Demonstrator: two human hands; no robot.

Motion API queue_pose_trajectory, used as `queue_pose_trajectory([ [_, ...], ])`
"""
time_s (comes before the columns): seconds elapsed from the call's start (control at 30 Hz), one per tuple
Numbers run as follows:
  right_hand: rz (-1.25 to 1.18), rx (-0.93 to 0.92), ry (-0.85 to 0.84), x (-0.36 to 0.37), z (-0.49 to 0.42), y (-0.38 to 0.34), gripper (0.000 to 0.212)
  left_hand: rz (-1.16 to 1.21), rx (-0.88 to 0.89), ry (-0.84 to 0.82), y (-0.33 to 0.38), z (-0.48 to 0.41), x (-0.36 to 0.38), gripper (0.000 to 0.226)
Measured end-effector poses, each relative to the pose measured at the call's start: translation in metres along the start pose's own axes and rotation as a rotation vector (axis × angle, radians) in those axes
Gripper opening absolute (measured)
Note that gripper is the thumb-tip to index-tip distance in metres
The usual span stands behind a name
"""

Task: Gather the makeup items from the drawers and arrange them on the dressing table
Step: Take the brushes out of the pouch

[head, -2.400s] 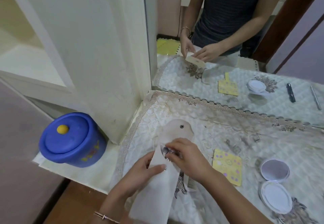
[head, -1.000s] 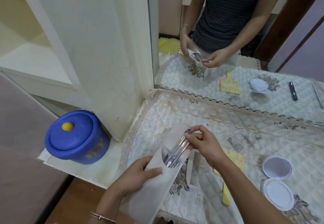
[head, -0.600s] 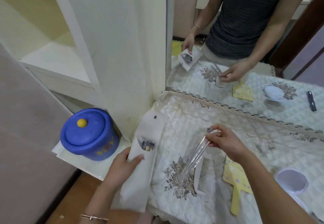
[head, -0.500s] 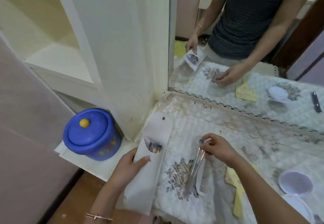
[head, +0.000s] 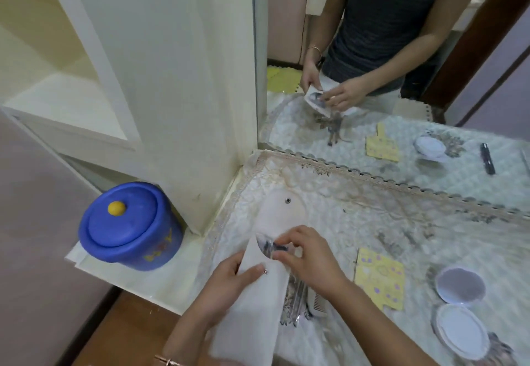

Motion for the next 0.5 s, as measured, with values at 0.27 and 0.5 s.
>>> queue_pose_trajectory([
  [0.27,-0.104,0.15,0.025,-0.001,0.014,0.021,0.021,-0.065,-0.01,-0.067,0.002,0.002,0.013,0.009],
  [0.5,-0.108,0.117,-0.085,0.006,0.012,0.017,0.021,0.002,-0.035,-0.087,-0.002,0.007,0.016,0.01],
])
Point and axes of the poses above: each hand's wrist, its own z-axis away from the middle knuckle, its own x-axis out of the palm, y = z × x, the point moved 8 cm from there along -z, towards the middle knuckle, and after that the axes turned 7 degrees about -x, right-handed, at the moved point
